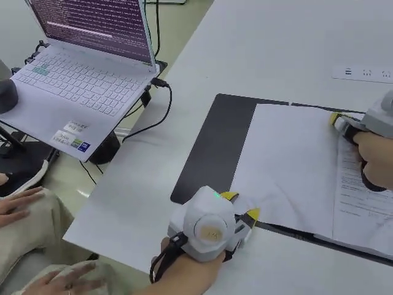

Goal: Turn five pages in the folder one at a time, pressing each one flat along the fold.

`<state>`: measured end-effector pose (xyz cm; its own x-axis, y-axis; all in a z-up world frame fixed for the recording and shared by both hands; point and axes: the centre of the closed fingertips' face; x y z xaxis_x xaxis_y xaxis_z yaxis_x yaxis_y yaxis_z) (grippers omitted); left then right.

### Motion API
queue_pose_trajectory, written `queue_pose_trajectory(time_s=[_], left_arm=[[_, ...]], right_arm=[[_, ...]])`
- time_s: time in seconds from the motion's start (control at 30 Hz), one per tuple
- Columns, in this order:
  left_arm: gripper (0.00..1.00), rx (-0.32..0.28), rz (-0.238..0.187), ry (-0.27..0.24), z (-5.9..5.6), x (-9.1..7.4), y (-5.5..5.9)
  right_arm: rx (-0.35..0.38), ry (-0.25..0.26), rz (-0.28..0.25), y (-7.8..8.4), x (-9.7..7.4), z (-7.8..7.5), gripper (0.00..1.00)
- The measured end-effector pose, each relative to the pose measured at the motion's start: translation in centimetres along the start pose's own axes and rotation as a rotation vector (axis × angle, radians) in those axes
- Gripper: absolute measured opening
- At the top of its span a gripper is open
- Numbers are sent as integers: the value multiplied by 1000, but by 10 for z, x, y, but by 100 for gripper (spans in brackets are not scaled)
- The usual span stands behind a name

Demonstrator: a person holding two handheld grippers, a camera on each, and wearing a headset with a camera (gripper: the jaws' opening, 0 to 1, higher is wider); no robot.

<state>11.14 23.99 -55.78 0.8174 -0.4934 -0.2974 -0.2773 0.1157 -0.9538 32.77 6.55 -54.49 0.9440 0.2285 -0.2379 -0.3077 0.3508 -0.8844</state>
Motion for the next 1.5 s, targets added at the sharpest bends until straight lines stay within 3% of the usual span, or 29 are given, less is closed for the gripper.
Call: queue_pose_trajectory(time_s=[0.53,0.97,1.5], left_arm=[[26,1,4,3,0,0,0],[26,7,10,5,-1,-1,0],[26,4,9,3,-1,-1,-2]], right_arm=[[32,-35,17,13,-54,27,0],[87,-32,18,20,-83,32,0],[120,-48,40,40,-121,39,0]])
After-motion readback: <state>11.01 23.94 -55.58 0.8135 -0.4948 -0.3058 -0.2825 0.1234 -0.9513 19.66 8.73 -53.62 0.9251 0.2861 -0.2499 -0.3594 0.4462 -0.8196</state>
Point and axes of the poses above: the centre of the closed fingertips' face, and the gripper's own axes: x roughly forward along the fingers, z roughly to its left, y roughly out of its underside, and after that the axes turned 13 degrees about -z, right-handed
